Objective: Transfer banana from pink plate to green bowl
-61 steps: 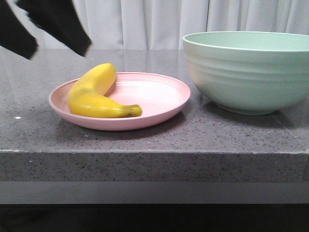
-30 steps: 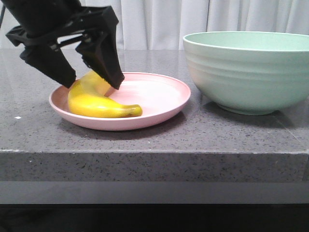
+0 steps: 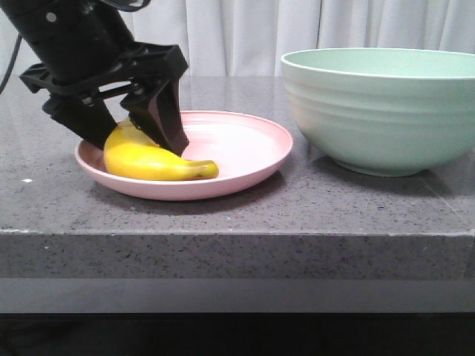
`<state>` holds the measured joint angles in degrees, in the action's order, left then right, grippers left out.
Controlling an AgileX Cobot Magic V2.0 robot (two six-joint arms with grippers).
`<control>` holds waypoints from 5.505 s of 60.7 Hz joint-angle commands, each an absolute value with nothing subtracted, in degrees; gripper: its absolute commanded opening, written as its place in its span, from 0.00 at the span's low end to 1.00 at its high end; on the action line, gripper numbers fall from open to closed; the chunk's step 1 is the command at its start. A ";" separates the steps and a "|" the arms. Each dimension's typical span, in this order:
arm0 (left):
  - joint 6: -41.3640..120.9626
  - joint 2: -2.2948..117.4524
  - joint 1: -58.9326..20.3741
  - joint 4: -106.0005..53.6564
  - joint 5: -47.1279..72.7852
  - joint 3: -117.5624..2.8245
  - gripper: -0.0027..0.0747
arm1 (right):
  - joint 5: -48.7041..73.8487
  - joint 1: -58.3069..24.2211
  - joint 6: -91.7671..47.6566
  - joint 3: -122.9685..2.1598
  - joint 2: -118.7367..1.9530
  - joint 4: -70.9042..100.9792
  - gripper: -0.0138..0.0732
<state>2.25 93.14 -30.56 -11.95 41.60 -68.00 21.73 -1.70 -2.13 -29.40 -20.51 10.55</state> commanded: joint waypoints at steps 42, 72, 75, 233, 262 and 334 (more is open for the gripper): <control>2.19 88.76 -31.28 -11.06 33.96 -74.68 0.16 | 20.31 -1.30 -2.36 -31.56 -22.10 16.74 0.91; 2.29 75.99 -42.69 -11.06 34.62 -76.70 0.16 | 21.84 -15.11 -32.47 -39.24 -41.85 78.62 0.91; 2.29 75.99 -42.69 -11.17 35.07 -76.80 0.16 | 22.04 -16.01 -37.81 -40.11 -44.42 84.17 0.91; 2.29 76.09 -42.69 -11.07 35.08 -76.80 0.75 | 41.73 0.31 -58.93 -71.53 -84.96 56.22 0.42; 2.29 76.09 -42.69 -10.96 34.98 -76.80 0.75 | 41.35 0.43 -49.97 -71.53 -84.12 51.33 0.68; 0.00 57.79 -10.45 -6.55 30.00 -62.79 0.01 | 35.51 -5.07 -11.82 -63.03 -53.16 14.92 0.09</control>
<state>0.46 63.31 -11.49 -6.58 35.13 -64.56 43.79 -3.92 -10.64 -65.71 -58.74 14.59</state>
